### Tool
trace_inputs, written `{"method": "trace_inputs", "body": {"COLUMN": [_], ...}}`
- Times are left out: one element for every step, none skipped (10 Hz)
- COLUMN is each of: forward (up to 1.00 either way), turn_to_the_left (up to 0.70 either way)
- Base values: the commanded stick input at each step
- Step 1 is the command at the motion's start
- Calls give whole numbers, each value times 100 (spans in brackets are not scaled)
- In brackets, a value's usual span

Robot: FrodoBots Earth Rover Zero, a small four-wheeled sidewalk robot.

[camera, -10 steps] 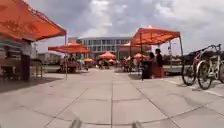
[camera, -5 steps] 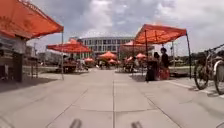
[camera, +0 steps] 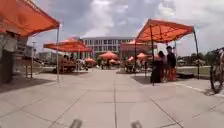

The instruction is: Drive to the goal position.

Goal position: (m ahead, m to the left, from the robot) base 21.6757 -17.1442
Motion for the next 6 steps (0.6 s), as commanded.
{"method": "trace_inputs", "body": {"forward": [85,85,85,85,85,85], "turn_to_the_left": [-1,-1,-1,-1,-1,-1]}}
